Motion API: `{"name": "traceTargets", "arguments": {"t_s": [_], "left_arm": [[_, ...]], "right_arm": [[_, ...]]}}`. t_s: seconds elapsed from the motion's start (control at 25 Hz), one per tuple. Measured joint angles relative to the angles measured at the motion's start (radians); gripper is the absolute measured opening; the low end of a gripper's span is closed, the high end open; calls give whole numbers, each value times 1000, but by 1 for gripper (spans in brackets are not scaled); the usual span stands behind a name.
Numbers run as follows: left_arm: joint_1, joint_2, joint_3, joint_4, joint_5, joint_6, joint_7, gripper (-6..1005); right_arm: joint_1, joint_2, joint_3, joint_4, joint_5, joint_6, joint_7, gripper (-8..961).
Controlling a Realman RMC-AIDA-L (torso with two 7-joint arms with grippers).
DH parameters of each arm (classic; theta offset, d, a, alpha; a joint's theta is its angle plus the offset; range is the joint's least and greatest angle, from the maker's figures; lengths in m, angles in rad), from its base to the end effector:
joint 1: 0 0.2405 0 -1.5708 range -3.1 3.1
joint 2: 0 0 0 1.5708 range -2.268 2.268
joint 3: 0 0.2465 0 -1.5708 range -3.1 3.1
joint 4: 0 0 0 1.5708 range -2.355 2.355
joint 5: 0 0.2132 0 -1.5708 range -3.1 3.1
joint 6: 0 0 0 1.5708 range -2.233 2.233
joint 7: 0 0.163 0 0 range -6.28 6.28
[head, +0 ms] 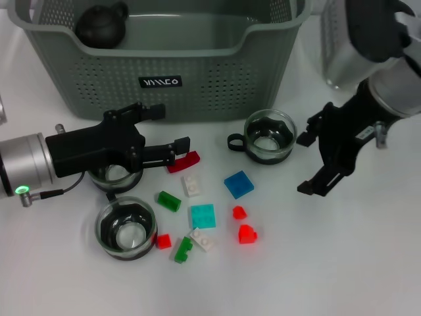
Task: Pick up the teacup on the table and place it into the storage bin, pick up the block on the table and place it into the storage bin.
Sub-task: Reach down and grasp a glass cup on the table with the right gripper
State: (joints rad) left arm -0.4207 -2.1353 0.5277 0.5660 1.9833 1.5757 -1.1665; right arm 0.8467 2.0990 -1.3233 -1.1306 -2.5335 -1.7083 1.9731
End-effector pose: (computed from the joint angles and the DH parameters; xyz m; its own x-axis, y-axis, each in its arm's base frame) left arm -0.2787 0.2984 -0.0267 0.7161 0.3030 0.6289 0.5253 -0.8271 -0.1996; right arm 0.1345 0.3563 -0.0378 0.9118 -0.0735 0.4041 -0.0765 -0.9970 -0.0088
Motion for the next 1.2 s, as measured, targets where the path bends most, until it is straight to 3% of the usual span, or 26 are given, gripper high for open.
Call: {"name": "traceTargets", "arguments": {"t_s": [0.36,0.6,1.2], "left_arm": [[-1,-1,0,0,0,-9,1,910],[-1,-1,0,-13,1,-11,2,910],[-1,-1,0,-16,0,-13,7,909]], "right_arm": [[5,1,-182,20,-3,193,-10,944],[9,3,-246,51,-3,274,-10,943],[74,7,-270,261,52,413,-61,939]]}}
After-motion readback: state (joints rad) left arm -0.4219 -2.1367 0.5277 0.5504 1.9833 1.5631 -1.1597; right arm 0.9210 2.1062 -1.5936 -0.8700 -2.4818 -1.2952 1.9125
